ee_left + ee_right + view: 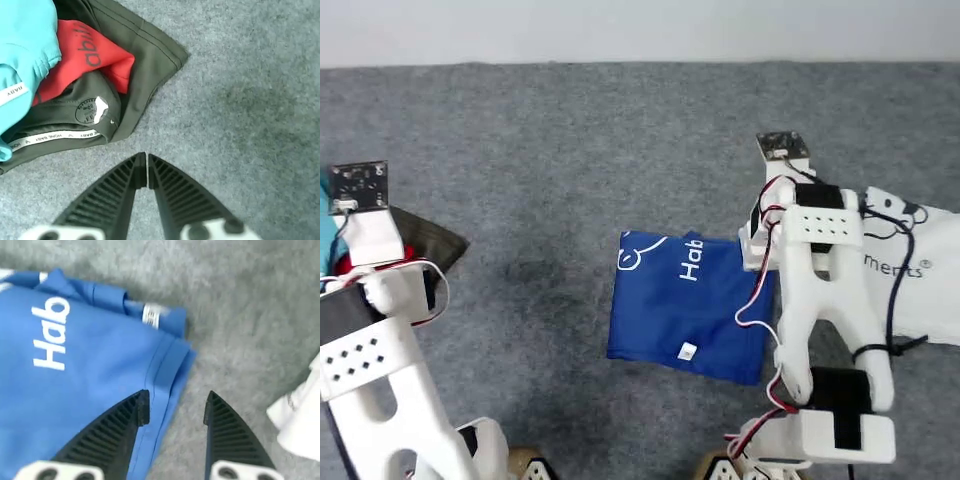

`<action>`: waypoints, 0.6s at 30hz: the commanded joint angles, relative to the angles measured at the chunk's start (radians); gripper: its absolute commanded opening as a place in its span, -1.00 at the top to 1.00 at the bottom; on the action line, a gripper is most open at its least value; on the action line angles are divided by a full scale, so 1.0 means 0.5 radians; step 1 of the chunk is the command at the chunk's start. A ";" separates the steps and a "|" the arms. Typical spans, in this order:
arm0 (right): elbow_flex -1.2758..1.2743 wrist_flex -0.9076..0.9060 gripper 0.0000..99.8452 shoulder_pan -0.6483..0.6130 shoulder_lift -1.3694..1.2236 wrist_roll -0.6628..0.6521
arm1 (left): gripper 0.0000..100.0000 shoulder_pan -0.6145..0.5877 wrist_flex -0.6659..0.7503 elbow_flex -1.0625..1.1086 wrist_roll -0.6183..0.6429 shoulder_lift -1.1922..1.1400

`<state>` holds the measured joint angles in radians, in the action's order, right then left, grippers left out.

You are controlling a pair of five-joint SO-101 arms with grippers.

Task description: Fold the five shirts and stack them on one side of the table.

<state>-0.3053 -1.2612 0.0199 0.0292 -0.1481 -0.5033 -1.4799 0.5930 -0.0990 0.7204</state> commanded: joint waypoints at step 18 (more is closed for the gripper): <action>0.681 -0.222 0.98 0.020 -0.609 0.000 | 0.97 -0.009 0.037 -0.002 -0.018 0.043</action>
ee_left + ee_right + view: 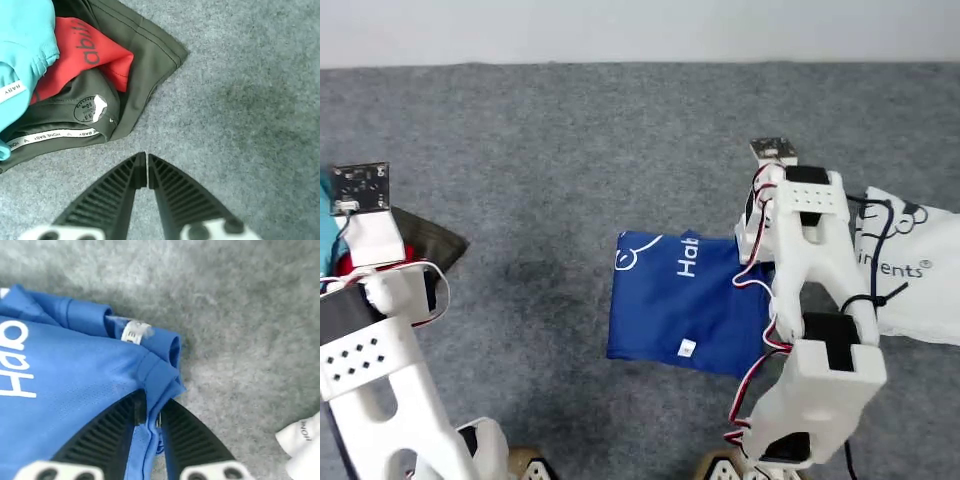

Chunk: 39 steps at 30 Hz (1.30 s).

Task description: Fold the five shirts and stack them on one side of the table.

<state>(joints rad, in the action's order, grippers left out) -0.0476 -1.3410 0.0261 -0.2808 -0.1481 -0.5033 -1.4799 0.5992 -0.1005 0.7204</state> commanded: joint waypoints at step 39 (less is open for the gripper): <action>0.430 -0.011 0.98 0.020 -0.008 -0.227 | 0.97 -0.006 0.040 -0.014 -0.117 0.040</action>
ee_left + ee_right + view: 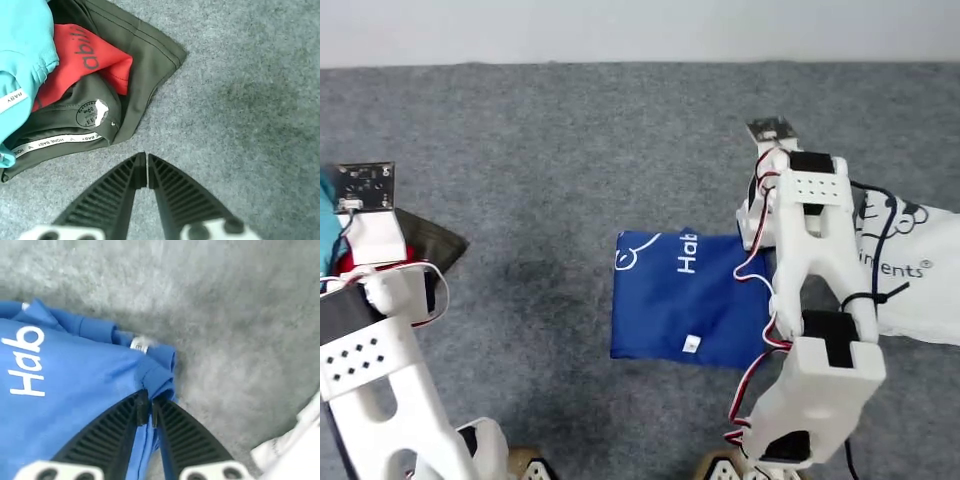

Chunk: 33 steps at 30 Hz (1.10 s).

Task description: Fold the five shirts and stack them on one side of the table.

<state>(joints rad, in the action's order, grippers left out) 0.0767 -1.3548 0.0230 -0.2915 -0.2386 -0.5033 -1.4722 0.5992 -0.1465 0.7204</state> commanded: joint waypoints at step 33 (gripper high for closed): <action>0.276 -0.548 0.59 -0.146 -0.394 0.267 | 0.97 -0.009 0.018 -0.011 -0.021 0.049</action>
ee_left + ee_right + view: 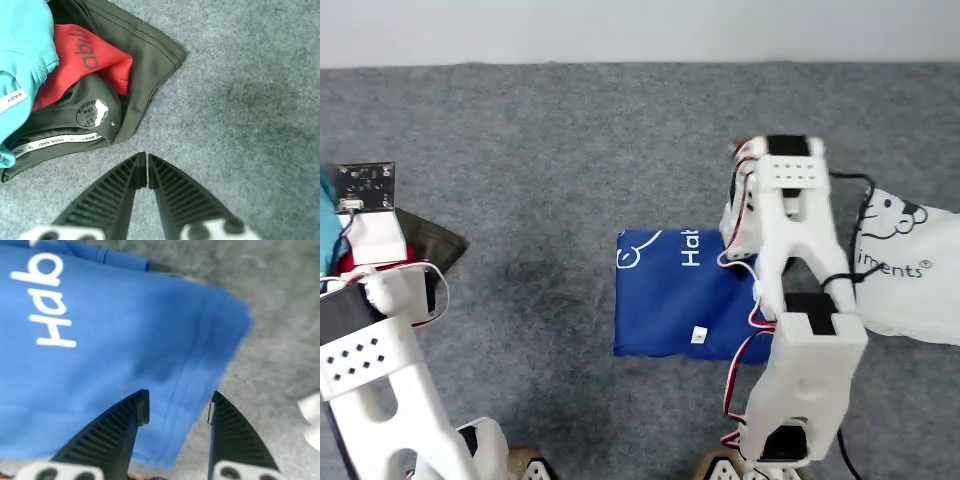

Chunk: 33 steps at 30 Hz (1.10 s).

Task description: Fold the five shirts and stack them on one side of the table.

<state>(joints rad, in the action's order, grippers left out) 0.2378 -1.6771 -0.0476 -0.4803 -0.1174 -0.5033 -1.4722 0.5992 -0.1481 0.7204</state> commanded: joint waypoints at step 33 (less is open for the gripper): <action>-0.095 0.637 0.98 0.158 0.244 -2.099 | 0.97 -0.009 -0.006 0.103 -0.021 0.052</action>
<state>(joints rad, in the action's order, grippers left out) 0.1811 -1.4177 0.0568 -0.4772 -1.0779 -0.5048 -1.4722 0.6590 -0.1481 0.7234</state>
